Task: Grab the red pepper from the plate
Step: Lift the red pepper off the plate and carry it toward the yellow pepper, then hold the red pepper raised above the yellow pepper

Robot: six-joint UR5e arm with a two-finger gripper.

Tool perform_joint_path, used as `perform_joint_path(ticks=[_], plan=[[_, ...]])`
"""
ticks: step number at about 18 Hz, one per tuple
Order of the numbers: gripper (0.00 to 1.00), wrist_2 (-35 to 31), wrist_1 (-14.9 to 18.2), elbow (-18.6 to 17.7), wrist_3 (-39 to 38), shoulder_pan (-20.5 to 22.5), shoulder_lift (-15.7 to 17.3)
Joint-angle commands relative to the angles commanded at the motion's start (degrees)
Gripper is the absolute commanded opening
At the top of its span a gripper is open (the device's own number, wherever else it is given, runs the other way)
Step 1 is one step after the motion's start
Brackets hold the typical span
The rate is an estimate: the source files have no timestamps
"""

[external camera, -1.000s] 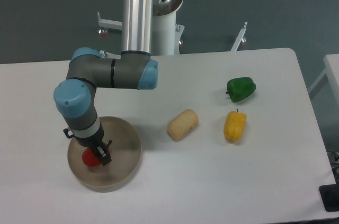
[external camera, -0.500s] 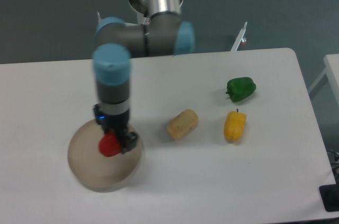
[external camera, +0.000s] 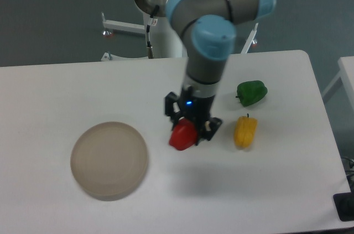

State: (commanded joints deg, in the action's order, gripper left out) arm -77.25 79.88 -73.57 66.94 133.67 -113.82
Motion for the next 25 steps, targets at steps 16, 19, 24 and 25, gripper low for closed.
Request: perform_joint_path(ticks=[16,19,24,25], plan=[[0.11,-9.59,-0.25,-0.61,16.2,3.97,-2.64],[0.11,-9.67,-0.34,-0.53,19.18,4.06,-2.64],[0.11,-9.67,-0.42,-0.79,19.28,4.06,-2.46],[0.11,-9.67,-0.42,-0.88,19.19,4.06,-2.46]])
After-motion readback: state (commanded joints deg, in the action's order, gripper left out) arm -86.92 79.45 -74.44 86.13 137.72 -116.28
